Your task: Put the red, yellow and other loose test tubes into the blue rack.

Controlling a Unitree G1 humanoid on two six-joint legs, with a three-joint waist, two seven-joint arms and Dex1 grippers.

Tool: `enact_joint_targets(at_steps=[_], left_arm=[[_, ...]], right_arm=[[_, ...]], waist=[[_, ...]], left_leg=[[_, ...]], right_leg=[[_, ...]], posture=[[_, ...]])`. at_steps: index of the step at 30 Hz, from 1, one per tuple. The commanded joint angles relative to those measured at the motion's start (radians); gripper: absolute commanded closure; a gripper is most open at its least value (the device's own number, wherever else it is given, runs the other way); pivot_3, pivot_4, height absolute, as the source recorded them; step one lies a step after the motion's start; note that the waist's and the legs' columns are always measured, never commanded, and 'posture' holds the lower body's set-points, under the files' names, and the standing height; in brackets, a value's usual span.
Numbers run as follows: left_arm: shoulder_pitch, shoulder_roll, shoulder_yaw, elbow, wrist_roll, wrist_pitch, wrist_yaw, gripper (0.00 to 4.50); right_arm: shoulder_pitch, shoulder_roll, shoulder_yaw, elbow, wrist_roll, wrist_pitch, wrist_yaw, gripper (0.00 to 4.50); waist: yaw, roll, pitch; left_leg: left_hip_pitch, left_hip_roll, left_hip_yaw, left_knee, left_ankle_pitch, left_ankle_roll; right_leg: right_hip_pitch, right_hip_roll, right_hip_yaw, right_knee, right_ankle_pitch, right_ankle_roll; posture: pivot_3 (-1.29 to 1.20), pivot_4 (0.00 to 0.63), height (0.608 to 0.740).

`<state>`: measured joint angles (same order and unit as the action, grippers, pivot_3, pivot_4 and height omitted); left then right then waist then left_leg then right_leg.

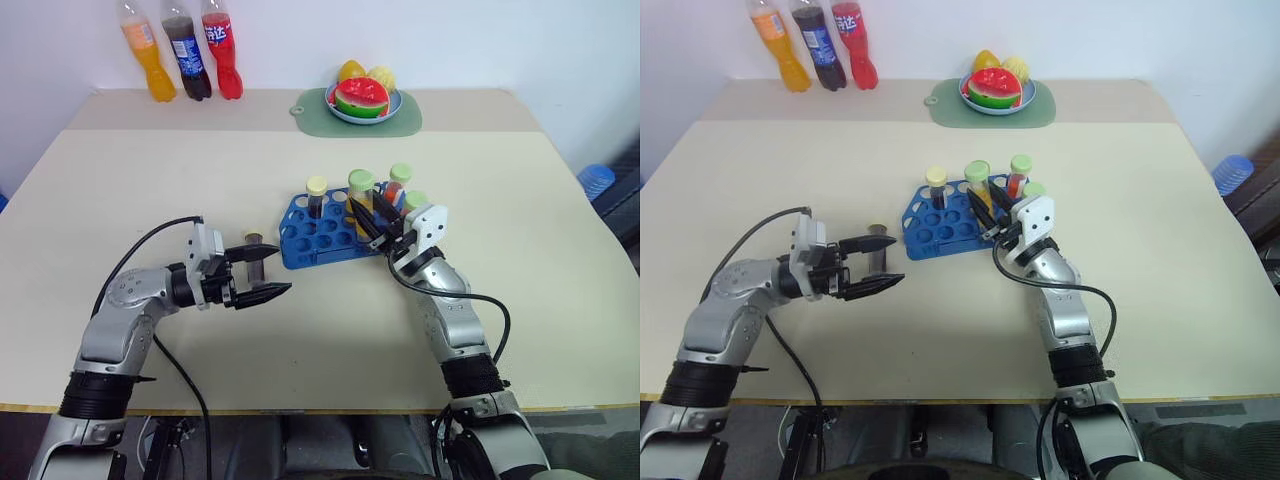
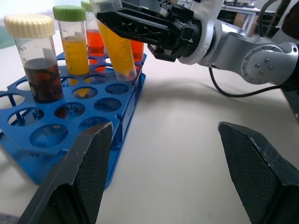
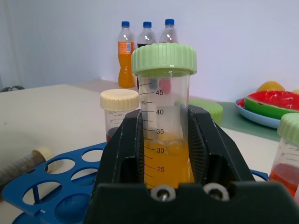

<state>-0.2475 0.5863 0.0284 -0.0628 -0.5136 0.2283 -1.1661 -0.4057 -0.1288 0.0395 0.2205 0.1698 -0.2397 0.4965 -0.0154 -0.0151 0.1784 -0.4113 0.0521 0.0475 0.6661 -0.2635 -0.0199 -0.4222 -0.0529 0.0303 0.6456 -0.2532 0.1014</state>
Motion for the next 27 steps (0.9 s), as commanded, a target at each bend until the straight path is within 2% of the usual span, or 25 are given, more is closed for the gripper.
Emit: enact_joint_targets(at_steps=[1, 6, 9, 12, 15, 20, 21, 24, 27], left_arm=[[-0.001, 0.005, 0.029, -0.039, -0.013, -0.009, 0.017, 0.77], [0.003, 0.006, 0.032, -0.048, -0.012, -0.008, 0.036, 0.77], [0.007, -0.003, 0.049, -0.061, -0.035, 0.013, 0.067, 0.77], [0.015, -0.006, 0.063, -0.083, -0.054, 0.04, 0.096, 0.77], [0.026, -0.016, 0.085, -0.123, -0.074, 0.083, 0.162, 0.77], [0.036, -0.047, 0.136, -0.236, -0.041, 0.194, 0.422, 0.77], [0.036, -0.042, 0.146, -0.266, -0.049, 0.259, 0.483, 0.77], [-0.011, -0.016, 0.192, -0.381, -0.069, 0.664, 0.762, 0.77], [-0.132, -0.005, 0.241, -0.408, -0.147, 1.072, 0.868, 0.77]], right_arm=[[-0.016, 0.011, -0.01, 0.074, -0.021, -0.042, -0.03, 3.7], [-0.031, 0.019, -0.01, 0.147, -0.029, -0.096, -0.04, 3.7], [-0.016, 0.011, -0.004, 0.135, 0.03, -0.057, 0.033, 3.7], [0.005, -0.009, 0.004, 0.094, 0.014, -0.066, 0.044, 2.12], [0.039, -0.048, 0.017, 0.017, -0.021, -0.057, 0.052, 0.73], [0.131, -0.176, 0.033, -0.191, -0.001, 0.067, 0.138, 0.73], [0.155, -0.207, 0.026, -0.24, 0.021, 0.11, 0.157, 0.73], [0.276, -0.362, -0.013, -0.4, 0.082, 0.211, 0.267, 0.73], [0.368, -0.465, -0.07, -0.518, 0.167, 0.301, 0.322, 0.73]], waist=[[0.0, 0.0, 0.0], [-0.004, 0.0, 0.0], [-0.004, 0.0, 0.0], [-0.004, 0.0, 0.0], [-0.002, 0.0, 0.0], [0.001, 0.0, 0.0], [0.001, 0.0, 0.0], [0.006, -0.001, 0.0], [0.002, -0.002, 0.0]], left_leg=[[0.001, 0.0, 0.0, 0.0, 0.0, 0.0], [0.002, 0.0, 0.0, 0.0, 0.0, 0.0], [0.002, 0.0, 0.0, 0.0, 0.0, 0.0], [0.002, 0.0, 0.0, 0.0, 0.0, 0.0], [0.002, 0.0, 0.0, -0.001, 0.0, 0.0], [0.002, 0.0, 0.0, -0.001, 0.0, 0.0], [0.002, 0.0, 0.0, -0.001, 0.0, 0.0], [0.002, 0.0, 0.0, -0.001, 0.0, 0.0], [0.002, -0.001, -0.001, -0.001, 0.0, 0.0]], right_leg=[[0.001, 0.0, 0.0, 0.0, 0.0, 0.0], [0.001, 0.0, 0.001, 0.001, 0.0, 0.0], [0.001, 0.0, 0.001, 0.001, 0.0, 0.0], [0.001, 0.0, 0.001, 0.001, 0.0, 0.0], [0.001, 0.0, 0.001, 0.001, -0.001, -0.001], [0.001, 0.0, 0.001, 0.001, -0.001, -0.001], [0.001, 0.0, 0.001, 0.001, 0.0, -0.001], [0.001, 0.0, 0.001, 0.001, -0.001, 0.0], [0.002, 0.0, 0.001, 0.001, -0.001, 0.0]], posture=[[0.0, 0.15, 0.74], [0.0, 0.15, 0.74], [0.0, 0.15, 0.74], [0.0, 0.15, 0.74], [0.0, 0.15, 0.74], [0.0, 0.15, 0.74], [0.0, 0.15, 0.74], [0.0, 0.15, 0.74], [0.0, 0.15, 0.74]])
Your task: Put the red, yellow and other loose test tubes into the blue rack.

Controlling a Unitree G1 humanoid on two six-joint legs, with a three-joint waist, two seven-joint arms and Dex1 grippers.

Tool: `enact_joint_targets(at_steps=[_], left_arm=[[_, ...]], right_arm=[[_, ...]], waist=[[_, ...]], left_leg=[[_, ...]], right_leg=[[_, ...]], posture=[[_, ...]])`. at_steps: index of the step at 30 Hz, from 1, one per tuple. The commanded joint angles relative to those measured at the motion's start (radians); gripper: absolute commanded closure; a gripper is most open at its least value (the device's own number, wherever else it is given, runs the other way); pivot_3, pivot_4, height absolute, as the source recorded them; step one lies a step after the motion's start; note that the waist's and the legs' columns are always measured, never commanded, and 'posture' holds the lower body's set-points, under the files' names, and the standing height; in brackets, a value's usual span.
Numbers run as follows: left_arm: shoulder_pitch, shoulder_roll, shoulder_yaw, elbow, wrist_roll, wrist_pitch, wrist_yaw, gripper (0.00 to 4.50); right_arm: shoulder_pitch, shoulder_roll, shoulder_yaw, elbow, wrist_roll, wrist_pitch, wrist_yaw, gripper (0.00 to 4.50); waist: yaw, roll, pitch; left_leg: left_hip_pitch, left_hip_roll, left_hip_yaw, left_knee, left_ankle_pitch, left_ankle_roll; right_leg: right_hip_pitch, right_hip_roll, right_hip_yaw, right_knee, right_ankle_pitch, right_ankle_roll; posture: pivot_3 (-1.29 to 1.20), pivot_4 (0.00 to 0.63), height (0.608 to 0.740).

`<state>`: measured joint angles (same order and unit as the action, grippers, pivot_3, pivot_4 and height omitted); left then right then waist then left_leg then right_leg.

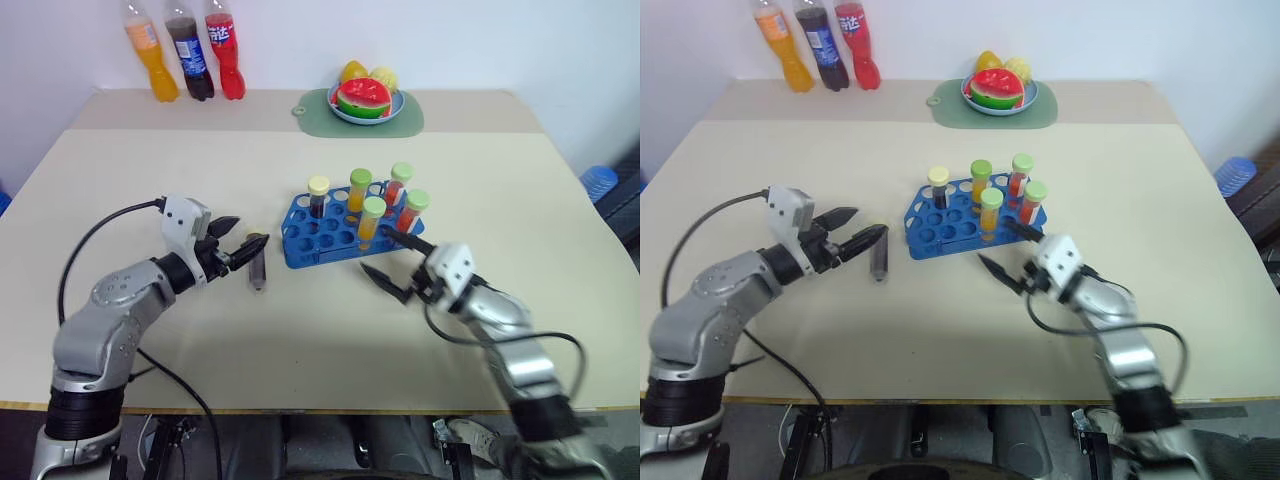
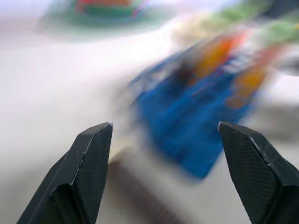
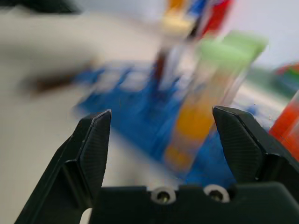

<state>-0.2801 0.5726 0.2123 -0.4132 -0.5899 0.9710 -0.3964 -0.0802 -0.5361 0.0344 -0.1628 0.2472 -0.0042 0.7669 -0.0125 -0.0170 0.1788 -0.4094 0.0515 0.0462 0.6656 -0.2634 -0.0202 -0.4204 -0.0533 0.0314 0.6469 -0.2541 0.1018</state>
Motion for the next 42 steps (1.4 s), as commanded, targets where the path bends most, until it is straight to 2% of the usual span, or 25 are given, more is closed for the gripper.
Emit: enact_joint_targets(at_steps=[1, 2, 4, 7, 10, 17, 23, 26, 29, 33, 34, 37, 39, 42], left_arm=[[-0.154, -0.003, 0.073, -0.049, -0.08, 0.437, 0.115, 0.77], [-0.217, -0.032, 0.108, -0.034, -0.101, 0.542, 0.124, 0.77], [-0.283, -0.051, 0.143, 0.007, -0.158, 0.633, 0.155, 0.77], [-0.351, -0.077, 0.154, 0.092, -0.261, 0.643, 0.273, 0.77], [-0.427, -0.071, 0.1, 0.26, -0.402, 0.643, 0.472, 0.77], [-0.544, -0.086, 0.082, 0.546, -0.689, 0.643, 0.921, 0.77], [-0.567, -0.131, 0.068, 0.677, -0.815, 0.643, 1.154, 0.77], [-0.596, -0.179, 0.094, 0.774, -0.809, 0.643, 1.268, 0.77], [-0.617, -0.206, 0.119, 0.819, -0.806, 0.643, 1.349, 1.67], [-0.637, -0.242, 0.156, 0.867, -0.833, 0.643, 1.417, 3.61], [-0.64, -0.247, 0.164, 0.876, -0.846, 0.643, 1.426, 3.74], [-0.639, -0.229, 0.168, 0.878, -0.924, 0.643, 1.42, 3.74], [-0.608, -0.199, 0.183, 0.786, -0.96, 0.638, 1.38, 3.74], [-0.503, -0.082, 0.148, 0.616, -1.038, 0.642, 1.176, 3.74]], right_arm=[[0.075, -0.097, -0.084, -0.177, 0.113, 0.085, 0.079, 0.73], [0.104, -0.136, -0.109, -0.215, 0.134, 0.098, 0.109, 0.73], [0.132, -0.182, -0.133, -0.261, 0.158, 0.117, 0.136, 0.73], [0.156, -0.236, -0.154, -0.293, 0.173, 0.122, 0.186, 0.73], [0.164, -0.264, -0.159, -0.287, 0.166, 0.109, 0.223, 0.73], [0.149, -0.267, -0.169, -0.276, 0.158, 0.11, 0.233, 0.73], [0.179, -0.257, -0.167, -0.302, 0.148, 0.102, 0.221, 0.73], [0.205, -0.258, -0.176, -0.324, 0.148, 0.109, 0.208, 0.73], [0.225, -0.262, -0.186, -0.338, 0.147, 0.111, 0.203, 0.67], [0.238, -0.258, -0.189, -0.344, 0.142, 0.115, 0.195, 0.67], [0.24, -0.257, -0.188, -0.345, 0.142, 0.116, 0.193, 0.67], [0.234, -0.254, -0.181, -0.339, 0.14, 0.118, 0.189, 0.67], [0.221, -0.252, -0.174, -0.328, 0.137, 0.119, 0.187, 0.67], [0.193, -0.245, -0.167, -0.309, 0.132, 0.116, 0.181, 0.67]], waist=[[-0.001, 0.0, 0.0], [-0.001, -0.001, 0.0], [-0.001, -0.003, 0.001], [-0.008, -0.004, 0.001], [-0.003, -0.005, 0.002], [0.002, -0.008, 0.002], [0.003, -0.008, 0.002], [0.004, -0.008, 0.002], [0.006, -0.007, 0.001], [0.006, -0.008, 0.001], [0.006, -0.008, 0.001], [0.005, -0.008, 0.001], [0.004, -0.008, 0.001], [-0.009, -0.009, 0.001]], left_leg=[[0.0, 0.0, 0.0, 0.0, 0.0, 0.0], [0.001, 0.0, 0.0, 0.0, 0.0, 0.0], [0.001, 0.0, -0.001, 0.001, 0.0, 0.0], [0.002, 0.0, -0.001, 0.0, 0.0, 0.0], [0.002, 0.0, -0.003, -0.001, 0.0, 0.0], [0.001, -0.001, -0.003, 0.0, 0.0, 0.0], [0.001, -0.001, -0.002, 0.0, 0.0, -0.001], [0.001, -0.001, -0.003, 0.0, 0.001, -0.002], [0.002, -0.002, -0.003, 0.0, 0.001, -0.002], [0.003, -0.002, -0.003, 0.0, 0.002, -0.003], [0.003, -0.002, -0.003, 0.0, 0.002, -0.003], [0.003, -0.002, -0.003, 0.0, 0.002, -0.004], [0.003, -0.002, -0.003, 0.0, 0.002, -0.004], [0.002, -0.002, -0.003, -0.001, 0.003, -0.006]], right_leg=[[0.0, 0.0, 0.0, 0.0, 0.0, 0.0], [0.0, 0.001, 0.0, 0.0, 0.0, 0.0], [0.001, 0.001, 0.0, 0.0, 0.0, 0.0], [0.001, 0.002, 0.0, 0.0, 0.0, 0.0], [0.001, 0.002, 0.0, 0.0, 0.0, 0.0], [0.001, 0.001, 0.0, 0.0, 0.0, 0.0], [0.001, 0.001, 0.0, 0.0, 0.0, 0.0], [0.001, 0.001, 0.0, 0.0, 0.0, 0.0], [0.003, 0.0, 0.0, 0.0, 0.0, 0.0], [0.004, 0.0, -0.001, 0.0, 0.0, 0.0], [0.004, 0.0, -0.001, 0.0, 0.0, 0.0], [0.004, 0.0, -0.001, 0.0, 0.0, -0.001], [0.004, 0.0, -0.001, 0.0, 0.0, -0.001], [0.002, 0.0, -0.001, 0.0, 0.0, -0.001]], posture=[[0.0, 0.15, 0.74], [0.0, 0.15, 0.74], [0.0, 0.15, 0.74], [0.0, 0.15, 0.74], [0.0, 0.15, 0.74], [0.0, 0.15, 0.74], [0.0, 0.15, 0.74], [0.0, 0.15, 0.74], [0.0, 0.15, 0.74], [0.0, 0.15, 0.74], [0.0, 0.15, 0.74], [0.0, 0.15, 0.74], [0.0, 0.15, 0.74], [0.0, 0.15, 0.74]])
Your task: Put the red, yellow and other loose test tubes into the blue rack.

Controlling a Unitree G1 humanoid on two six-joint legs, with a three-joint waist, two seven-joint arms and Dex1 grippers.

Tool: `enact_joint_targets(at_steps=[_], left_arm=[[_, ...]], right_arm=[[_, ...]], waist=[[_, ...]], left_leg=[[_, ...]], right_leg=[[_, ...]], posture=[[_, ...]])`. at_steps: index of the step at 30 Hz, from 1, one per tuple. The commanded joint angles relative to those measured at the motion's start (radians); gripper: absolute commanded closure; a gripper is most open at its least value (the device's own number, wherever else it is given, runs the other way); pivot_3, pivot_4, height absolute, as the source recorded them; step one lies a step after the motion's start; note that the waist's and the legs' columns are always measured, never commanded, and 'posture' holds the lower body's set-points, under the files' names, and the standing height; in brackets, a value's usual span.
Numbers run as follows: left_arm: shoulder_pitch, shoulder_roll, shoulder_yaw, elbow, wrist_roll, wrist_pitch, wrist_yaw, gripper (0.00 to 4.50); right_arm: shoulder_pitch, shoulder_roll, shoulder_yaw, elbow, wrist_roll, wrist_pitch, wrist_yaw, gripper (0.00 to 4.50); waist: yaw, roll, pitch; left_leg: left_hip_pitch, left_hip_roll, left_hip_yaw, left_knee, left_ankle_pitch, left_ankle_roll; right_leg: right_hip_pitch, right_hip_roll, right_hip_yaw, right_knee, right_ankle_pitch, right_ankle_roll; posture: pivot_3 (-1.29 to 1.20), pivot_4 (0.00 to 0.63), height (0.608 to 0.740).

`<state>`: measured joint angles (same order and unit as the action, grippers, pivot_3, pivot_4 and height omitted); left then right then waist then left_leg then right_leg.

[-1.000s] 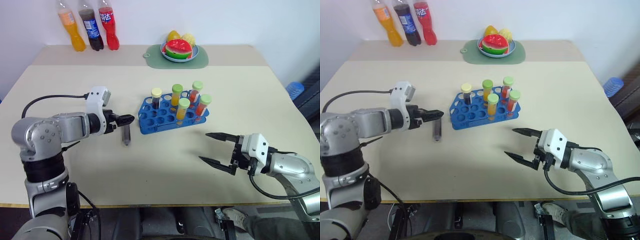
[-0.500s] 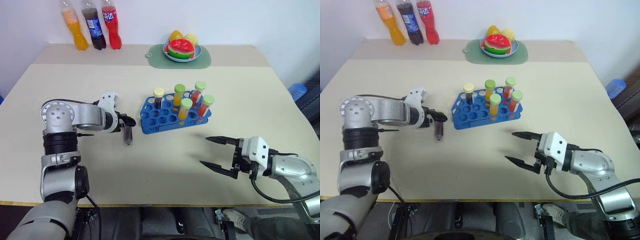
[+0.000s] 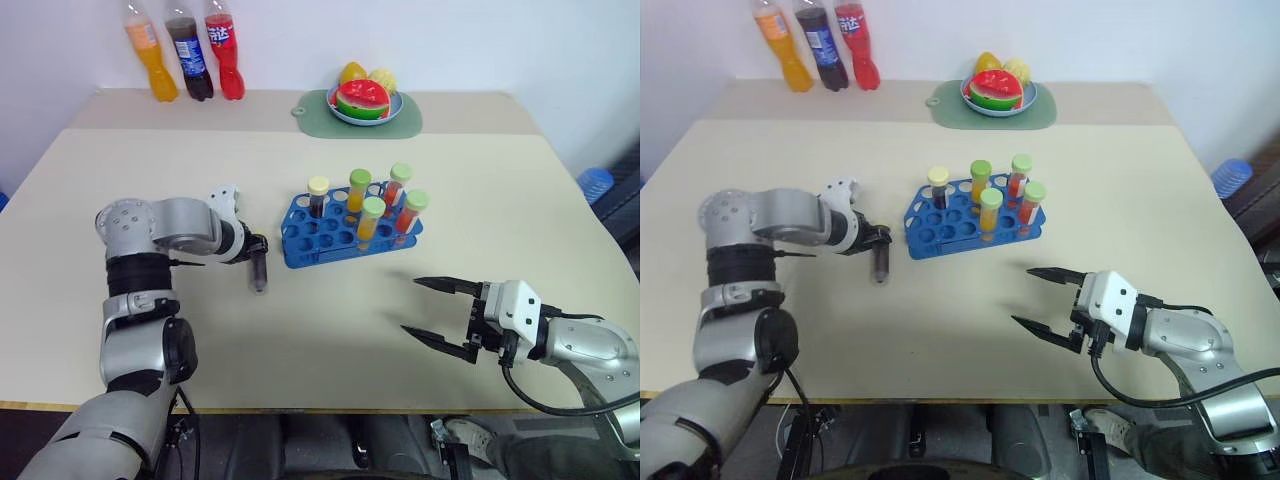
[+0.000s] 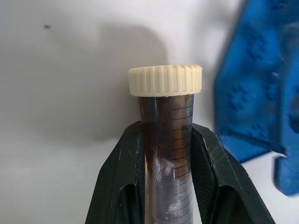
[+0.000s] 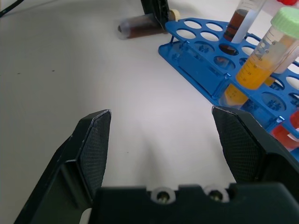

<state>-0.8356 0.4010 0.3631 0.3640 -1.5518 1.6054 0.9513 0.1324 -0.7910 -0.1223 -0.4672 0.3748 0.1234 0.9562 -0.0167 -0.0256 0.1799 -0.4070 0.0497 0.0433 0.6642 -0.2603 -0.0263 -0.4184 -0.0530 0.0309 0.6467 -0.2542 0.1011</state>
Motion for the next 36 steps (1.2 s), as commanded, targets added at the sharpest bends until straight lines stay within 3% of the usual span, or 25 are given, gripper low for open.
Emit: enact_joint_targets(at_steps=[1, 2, 3, 5, 7, 8, 9, 11, 21, 30, 36], left_arm=[[0.1, 0.116, -0.001, -0.27, -0.021, -0.043, -0.296, 3.74], [0.147, 0.125, 0.022, -0.359, 0.023, -0.108, -0.416, 3.74], [0.2, 0.159, 0.029, -0.479, 0.092, -0.208, -0.639, 3.74], [0.298, 0.27, -0.01, -0.635, 0.207, -0.335, -0.977, 3.74], [0.37, 0.347, -0.071, -0.693, 0.31, -0.444, -1.23, 3.74], [0.412, 0.389, -0.129, -0.729, 0.433, -0.608, -1.424, 3.74], [0.443, 0.399, -0.165, -0.752, 0.532, -0.767, -1.59, 3.74], [0.447, 0.383, -0.223, -0.727, 0.617, -0.903, -1.751, 3.74], [0.258, 0.039, -0.395, -0.357, 0.874, -1.265, -1.954, 3.74], [0.138, -0.137, -0.414, 0.01, 1.042, -1.487, -2.007, 3.74], [0.073, -0.192, -0.399, 0.19, 1.114, -1.592, -2.009, 3.74]], right_arm=[[-0.023, 0.012, -0.012, 0.006, 0.003, -0.017, -0.008, 0.67], [-0.024, 0.014, -0.013, 0.015, 0.002, -0.023, -0.006, 0.67], [-0.022, 0.017, -0.013, 0.025, -0.002, -0.03, -0.006, 0.67], [-0.016, 0.026, -0.014, 0.035, -0.005, -0.035, -0.012, 0.67], [-0.01, 0.035, -0.022, 0.044, -0.002, -0.035, -0.019, 0.67], [-0.006, 0.04, -0.027, 0.049, -0.005, -0.028, -0.028, 0.67], [-0.002, 0.045, -0.029, 0.051, -0.01, -0.022, -0.041, 0.67], [0.014, 0.051, -0.033, 0.05, -0.013, -0.019, -0.056, 0.67], [0.112, 0.079, -0.084, -0.016, -0.042, -0.023, -0.147, 0.67], [0.164, 0.111, -0.108, -0.069, -0.072, -0.025, -0.227, 0.67], [0.173, 0.124, -0.101, -0.09, -0.085, -0.018, -0.251, 0.67]], waist=[[-0.003, 0.0, 0.0], [-0.001, 0.0, 0.0], [0.002, 0.0, 0.0], [0.006, -0.001, 0.0], [0.01, -0.001, 0.0], [0.013, 0.0, -0.001], [0.014, 0.001, -0.001], [0.021, 0.001, -0.001], [0.03, 0.001, -0.001], [0.029, 0.001, -0.001], [0.028, 0.001, -0.001]], left_leg=[[0.0, 0.0, 0.0, -0.002, 0.002, -0.003], [0.0, 0.0, 0.0, -0.003, 0.004, -0.006], [0.0, 0.0, 0.0, -0.003, 0.004, -0.007], [-0.001, 0.0, 0.001, -0.003, 0.005, -0.008], [-0.001, 0.0, 0.001, -0.003, 0.004, -0.008], [-0.001, 0.0, 0.001, -0.003, 0.003, -0.006], [-0.001, -0.002, 0.002, -0.003, 0.003, -0.005], [-0.001, -0.002, 0.004, -0.003, 0.003, -0.005], [-0.002, -0.002, 0.003, -0.001, -0.001, 0.003], [-0.002, -0.001, 0.001, 0.0, -0.002, 0.004], [-0.002, -0.002, 0.001, 0.0, -0.002, 0.004]], right_leg=[[-0.001, 0.0, 0.0, 0.0, 0.0, 0.0], [-0.002, 0.0, 0.0, 0.001, 0.0, -0.001], [-0.002, 0.0, 0.0, 0.0, 0.0, -0.001], [-0.002, 0.0, 0.0, 0.0, -0.002, -0.003], [-0.002, -0.001, -0.001, -0.001, -0.002, -0.005], [-0.002, -0.002, -0.002, -0.001, -0.003, -0.005], [-0.002, -0.004, -0.002, -0.002, -0.004, -0.009], [-0.001, -0.006, -0.003, -0.005, -0.005, -0.009], [0.006, -0.004, -0.003, -0.015, -0.003, -0.008], [0.007, -0.003, -0.003, -0.015, -0.002, -0.005], [0.007, -0.003, -0.003, -0.015, -0.002, -0.004]], posture=[[0.0, 0.15, 0.74], [0.0, 0.15, 0.74], [0.0, 0.15, 0.74], [0.0, 0.15, 0.74], [0.0, 0.15, 0.74], [0.0, 0.15, 0.74], [0.0, 0.15, 0.74], [0.0, 0.15, 0.74], [0.0, 0.15, 0.74], [0.0, 0.15, 0.74], [0.0, 0.15, 0.74]])
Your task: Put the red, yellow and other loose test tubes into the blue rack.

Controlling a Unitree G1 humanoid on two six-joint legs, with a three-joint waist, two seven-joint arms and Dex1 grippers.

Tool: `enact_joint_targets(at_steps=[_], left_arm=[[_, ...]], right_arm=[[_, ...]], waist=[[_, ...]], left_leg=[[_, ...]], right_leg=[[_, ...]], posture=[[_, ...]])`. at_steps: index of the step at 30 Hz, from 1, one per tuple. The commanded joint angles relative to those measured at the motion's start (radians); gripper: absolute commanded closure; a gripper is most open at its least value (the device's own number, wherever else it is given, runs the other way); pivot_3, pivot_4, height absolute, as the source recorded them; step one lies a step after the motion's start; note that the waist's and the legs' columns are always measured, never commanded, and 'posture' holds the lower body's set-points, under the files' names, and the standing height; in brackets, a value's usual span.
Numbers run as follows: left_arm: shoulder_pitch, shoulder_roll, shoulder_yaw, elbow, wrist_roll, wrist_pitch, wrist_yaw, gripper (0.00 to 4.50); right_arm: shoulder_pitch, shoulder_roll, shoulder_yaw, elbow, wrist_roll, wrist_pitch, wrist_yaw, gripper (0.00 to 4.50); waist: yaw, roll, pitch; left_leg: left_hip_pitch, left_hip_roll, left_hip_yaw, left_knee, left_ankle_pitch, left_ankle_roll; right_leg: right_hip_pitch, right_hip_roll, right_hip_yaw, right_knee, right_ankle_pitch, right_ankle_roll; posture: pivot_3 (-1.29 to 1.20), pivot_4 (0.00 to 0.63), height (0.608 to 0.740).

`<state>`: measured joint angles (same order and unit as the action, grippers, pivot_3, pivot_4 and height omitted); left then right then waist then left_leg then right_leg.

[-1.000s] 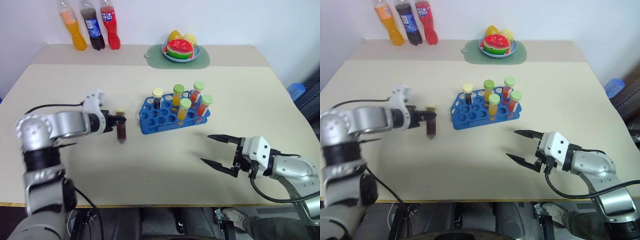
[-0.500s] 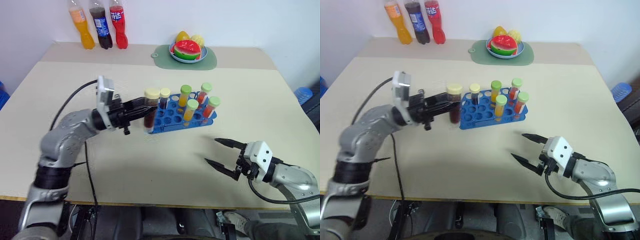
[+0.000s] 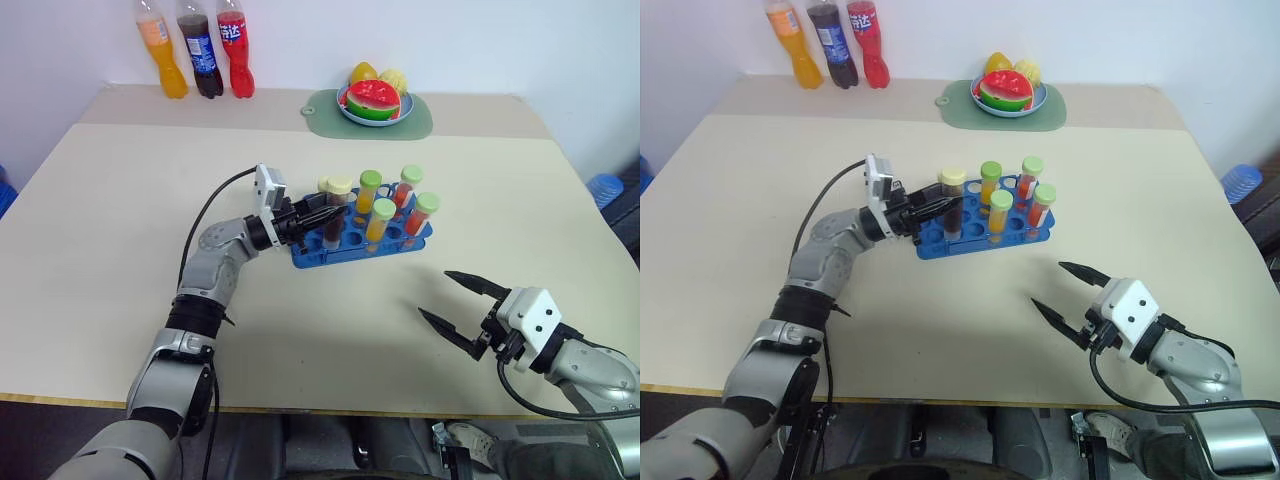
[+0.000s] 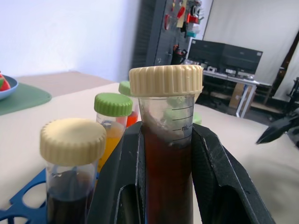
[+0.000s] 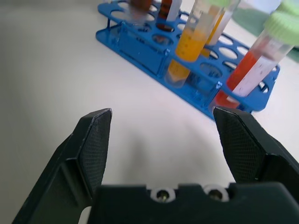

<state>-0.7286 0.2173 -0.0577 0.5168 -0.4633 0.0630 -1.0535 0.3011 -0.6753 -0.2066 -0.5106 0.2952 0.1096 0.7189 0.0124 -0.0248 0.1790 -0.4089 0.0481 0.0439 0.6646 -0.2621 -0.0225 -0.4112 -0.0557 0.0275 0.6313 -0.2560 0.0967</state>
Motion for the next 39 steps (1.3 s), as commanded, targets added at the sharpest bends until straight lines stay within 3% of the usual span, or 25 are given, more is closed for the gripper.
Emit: enact_joint_targets(at_steps=[1, 9, 11, 18, 19, 26, 29, 39], left_arm=[[-0.037, -0.015, 0.017, 0.051, 0.039, -0.066, -0.008, 3.74], [-0.005, -0.021, -0.022, 0.1, 0.165, -0.263, -0.009, 3.74], [-0.002, -0.03, 0.001, 0.104, 0.133, -0.216, -0.024, 3.74], [0.016, -0.033, 0.016, 0.028, 0.119, -0.179, -0.011, 0.15], [0.023, -0.027, 0.02, -0.006, 0.113, -0.154, 0.001, 0.03], [0.13, 0.063, 0.034, -0.303, 0.053, 0.033, 0.024, 0.03], [0.216, 0.106, 0.07, -0.392, 0.041, 0.027, 0.041, 0.03], [0.476, 0.331, 0.196, -0.556, -0.023, 0.088, 0.001, 0.03]], right_arm=[[0.006, 0.008, -0.017, -0.048, -0.005, -0.004, -0.016, 0.67], [0.005, 0.004, -0.021, -0.048, -0.005, 0.0, -0.016, 0.67], [0.004, 0.005, -0.018, -0.045, -0.006, -0.002, -0.015, 0.67], [-0.011, 0.02, -0.018, -0.04, 0.014, 0.016, -0.026, 0.67], [-0.018, 0.027, -0.021, -0.041, 0.024, 0.027, -0.034, 0.67], [-0.074, 0.083, -0.038, -0.012, 0.032, 0.083, -0.113, 0.67], [-0.079, 0.1, -0.039, 0.003, 0.023, 0.076, -0.134, 0.67], [0.061, 0.097, -0.161, -0.025, 0.111, 0.107, -0.108, 0.67]], waist=[[-0.002, 0.0, 0.0], [0.0, 0.0, 0.0], [0.0, 0.0, 0.0], [0.0, 0.0, 0.0], [0.0, 0.0, 0.0], [-0.005, 0.001, -0.001], [-0.004, 0.001, -0.001], [-0.002, 0.001, -0.001]], left_leg=[[0.0, 0.0, 0.0, 0.0, 0.0, 0.0], [0.001, 0.0, 0.0, 0.0, 0.0, 0.0], [0.001, 0.0, 0.0, 0.0, 0.0, 0.0], [0.001, 0.0, -0.001, 0.0, 0.0, 0.0], [0.001, 0.0, -0.001, 0.0, 0.0, 0.0], [0.001, 0.001, -0.001, 0.0, 0.0, 0.0], [0.001, 0.001, -0.001, 0.0, 0.0, 0.0], [0.001, 0.002, 0.0, 0.0, 0.0, 0.0]], right_leg=[[0.0, 0.0, 0.0, 0.0, 0.0, 0.0], [0.002, 0.0, 0.0, 0.0, 0.0, 0.0], [0.002, 0.0, 0.0, 0.0, 0.0, 0.0], [0.001, 0.0, 0.0, 0.0, 0.001, 0.002], [0.001, 0.0, 0.0, 0.0, 0.001, 0.002], [0.001, 0.001, -0.001, 0.001, 0.001, 0.002], [0.001, 0.001, -0.001, 0.0, 0.001, 0.001], [0.001, -0.001, -0.001, 0.0, 0.0, -0.001]], posture=[[0.0, 0.15, 0.74], [0.0, 0.15, 0.74], [0.0, 0.15, 0.74], [0.0, 0.15, 0.74], [0.0, 0.15, 0.74], [0.0, 0.15, 0.74], [0.0, 0.15, 0.74], [0.0, 0.15, 0.74]])
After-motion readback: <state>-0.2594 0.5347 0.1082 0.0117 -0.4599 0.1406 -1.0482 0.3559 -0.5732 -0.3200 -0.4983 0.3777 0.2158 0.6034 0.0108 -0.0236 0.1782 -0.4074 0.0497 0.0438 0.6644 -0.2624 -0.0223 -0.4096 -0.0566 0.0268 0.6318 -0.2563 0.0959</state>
